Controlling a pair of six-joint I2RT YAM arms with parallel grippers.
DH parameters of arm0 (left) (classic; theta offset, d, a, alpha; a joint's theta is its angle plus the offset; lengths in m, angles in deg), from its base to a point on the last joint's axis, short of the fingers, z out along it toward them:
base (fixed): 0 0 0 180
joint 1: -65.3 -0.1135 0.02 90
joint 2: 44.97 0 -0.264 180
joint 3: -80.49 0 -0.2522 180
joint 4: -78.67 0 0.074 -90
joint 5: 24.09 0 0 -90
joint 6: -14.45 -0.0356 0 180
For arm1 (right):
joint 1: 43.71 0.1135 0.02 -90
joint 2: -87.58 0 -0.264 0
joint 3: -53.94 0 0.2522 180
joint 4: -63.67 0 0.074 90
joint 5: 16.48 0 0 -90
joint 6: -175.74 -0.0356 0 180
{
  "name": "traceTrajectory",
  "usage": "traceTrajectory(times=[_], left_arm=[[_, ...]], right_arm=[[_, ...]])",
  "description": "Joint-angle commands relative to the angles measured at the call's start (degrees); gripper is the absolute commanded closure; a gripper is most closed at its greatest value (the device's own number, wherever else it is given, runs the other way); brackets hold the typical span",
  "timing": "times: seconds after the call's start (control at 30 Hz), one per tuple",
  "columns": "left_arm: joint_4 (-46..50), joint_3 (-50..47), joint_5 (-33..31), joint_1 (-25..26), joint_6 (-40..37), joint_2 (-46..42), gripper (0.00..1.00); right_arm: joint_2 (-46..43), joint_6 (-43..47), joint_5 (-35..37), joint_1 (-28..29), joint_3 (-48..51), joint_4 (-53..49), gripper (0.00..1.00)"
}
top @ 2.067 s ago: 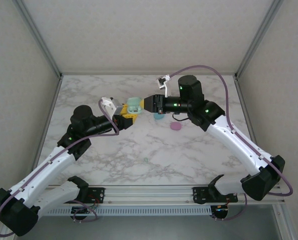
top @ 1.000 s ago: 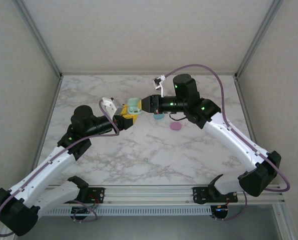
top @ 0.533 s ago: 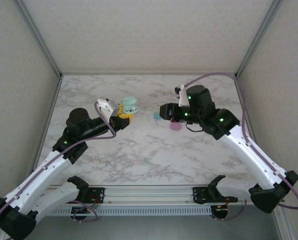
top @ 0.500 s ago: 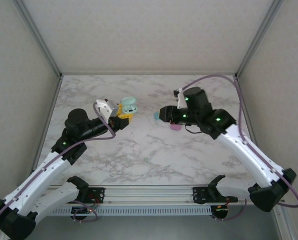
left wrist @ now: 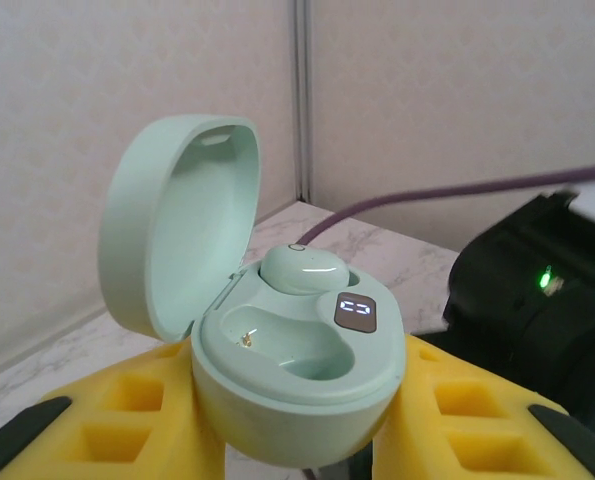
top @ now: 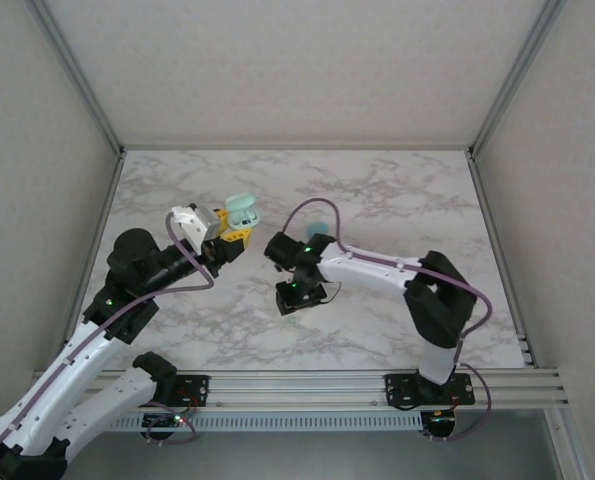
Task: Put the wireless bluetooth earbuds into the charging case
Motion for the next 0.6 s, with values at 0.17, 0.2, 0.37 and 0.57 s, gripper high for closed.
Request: traceTrajectory(times=[0.17, 0.2, 0.37, 0.57], left_arm=[[1.5, 2.8, -2.0, 0.5, -1.2, -2.6, 0.73], [1.7, 2.9, -2.0, 0.5, -1.2, -2.5, 0.73], [1.3, 3.2, -1.7, 0.5, -1.2, -2.0, 0.73], [0.9, 2.9, -1.2, 0.5, -0.8, -1.3, 0.73]], right_arm=[[6.8, 4.3, 5.5, 2.4, -6.1, -7.1, 0.6], [7.3, 4.4, 5.4, 2.4, -6.3, -7.3, 0.61], [9.1, 4.9, 5.4, 2.6, -7.0, -7.0, 0.63], [11.1, 5.9, 5.6, 2.6, -8.8, -7.7, 0.67]])
